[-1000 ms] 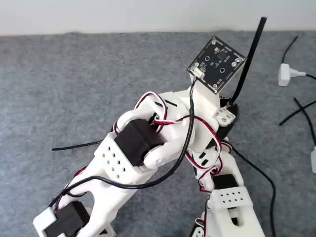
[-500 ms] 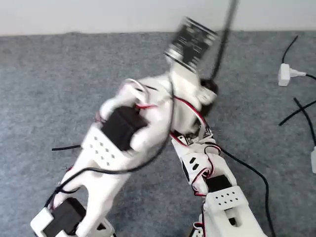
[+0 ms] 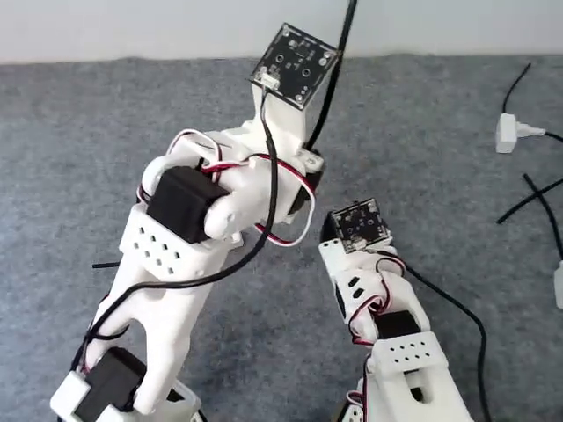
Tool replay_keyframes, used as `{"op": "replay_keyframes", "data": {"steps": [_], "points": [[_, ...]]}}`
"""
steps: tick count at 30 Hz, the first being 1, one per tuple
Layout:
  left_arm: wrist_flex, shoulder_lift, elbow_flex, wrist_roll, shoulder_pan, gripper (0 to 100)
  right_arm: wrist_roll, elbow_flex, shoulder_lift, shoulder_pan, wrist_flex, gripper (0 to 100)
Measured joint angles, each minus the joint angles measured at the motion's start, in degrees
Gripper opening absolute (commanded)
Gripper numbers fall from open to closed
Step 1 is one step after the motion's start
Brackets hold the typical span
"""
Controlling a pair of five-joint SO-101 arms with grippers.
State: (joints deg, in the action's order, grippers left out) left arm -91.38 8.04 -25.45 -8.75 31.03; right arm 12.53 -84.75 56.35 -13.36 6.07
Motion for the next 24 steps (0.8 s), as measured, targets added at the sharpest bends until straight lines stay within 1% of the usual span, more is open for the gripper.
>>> {"op": "replay_keyframes", "data": {"steps": [3,7,11,13,15,18,20,24], "points": [[-1.41,0.0,0.0,3.96,-3.08,1,0.0,0.0,0.0,2.2,-0.35,16.2],[-5.98,0.0,0.0,12.04,-5.54,1,-1.05,0.0,0.0,2.81,-0.53,16.2],[-7.03,0.0,0.18,19.96,-8.18,1,-1.23,0.0,0.0,4.84,-0.53,16.2],[-7.03,0.88,2.29,23.38,-9.76,1,-1.41,0.0,0.0,6.07,-1.32,16.2],[-7.03,2.46,5.63,27.08,-10.2,1,-1.41,0.0,-0.09,6.95,-1.85,16.2],[-6.59,6.68,12.48,28.92,-10.11,1,-1.41,0.0,-0.26,6.86,-2.11,16.2],[-4.13,10.46,18.64,29.45,-9.32,1,-1.41,0.0,-0.26,7.03,-2.11,16.2],[2.37,20.22,33.58,32.88,-8.35,1,-1.41,0.0,-0.26,6.77,-2.11,16.2]]}}
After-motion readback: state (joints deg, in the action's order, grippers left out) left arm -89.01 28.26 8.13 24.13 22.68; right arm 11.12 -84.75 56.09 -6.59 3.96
